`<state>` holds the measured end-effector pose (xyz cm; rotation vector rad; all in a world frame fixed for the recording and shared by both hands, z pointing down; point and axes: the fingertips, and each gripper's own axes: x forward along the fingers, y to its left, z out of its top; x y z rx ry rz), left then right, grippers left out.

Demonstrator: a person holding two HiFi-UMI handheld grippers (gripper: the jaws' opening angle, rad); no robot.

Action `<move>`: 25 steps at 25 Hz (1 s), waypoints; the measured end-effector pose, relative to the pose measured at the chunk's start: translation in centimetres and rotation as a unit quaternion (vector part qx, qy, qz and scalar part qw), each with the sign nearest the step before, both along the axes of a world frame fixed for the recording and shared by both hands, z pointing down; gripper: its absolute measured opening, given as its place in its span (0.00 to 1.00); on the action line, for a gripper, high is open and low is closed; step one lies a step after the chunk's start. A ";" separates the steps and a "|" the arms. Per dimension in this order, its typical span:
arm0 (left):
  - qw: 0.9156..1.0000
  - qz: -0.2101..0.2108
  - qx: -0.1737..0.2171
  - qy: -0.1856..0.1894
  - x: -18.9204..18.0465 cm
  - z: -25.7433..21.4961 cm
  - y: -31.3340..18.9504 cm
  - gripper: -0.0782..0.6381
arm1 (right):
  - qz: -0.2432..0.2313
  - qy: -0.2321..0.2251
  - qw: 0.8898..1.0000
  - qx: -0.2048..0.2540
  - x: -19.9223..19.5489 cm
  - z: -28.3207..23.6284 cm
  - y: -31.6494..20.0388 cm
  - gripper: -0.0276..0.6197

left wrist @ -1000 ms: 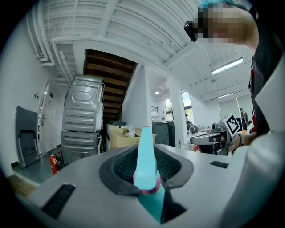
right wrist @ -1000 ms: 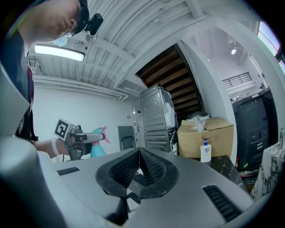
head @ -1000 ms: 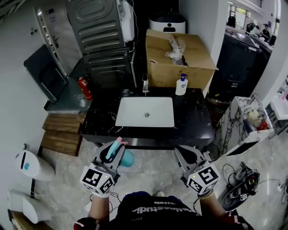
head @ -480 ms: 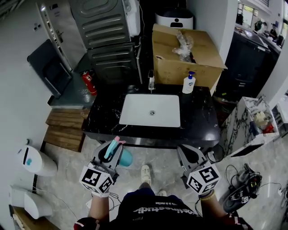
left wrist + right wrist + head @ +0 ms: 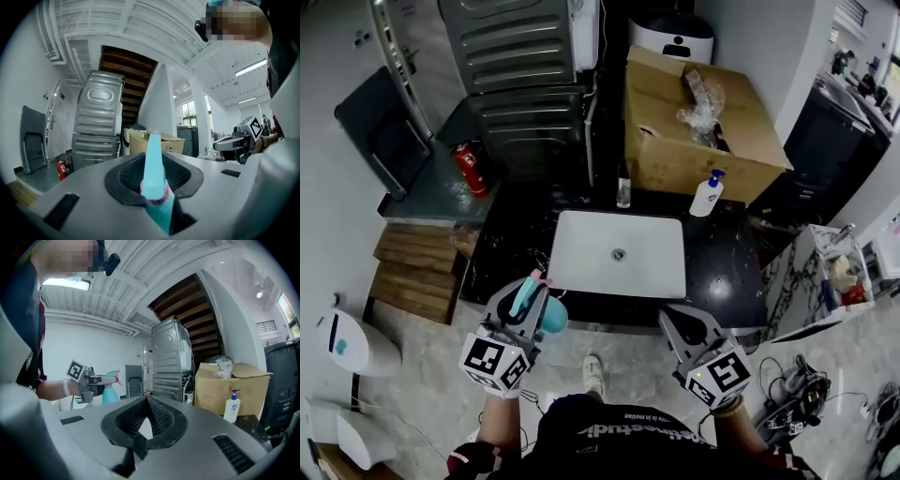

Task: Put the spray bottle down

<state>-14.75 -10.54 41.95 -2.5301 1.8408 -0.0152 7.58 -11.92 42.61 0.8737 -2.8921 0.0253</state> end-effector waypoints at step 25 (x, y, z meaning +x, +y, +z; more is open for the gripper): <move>0.998 -0.044 -0.046 -0.014 -15.6 13.4 -22.8 0.26 | 0.041 -0.023 0.999 -0.024 -9.6 -1.0 -13.6 0.10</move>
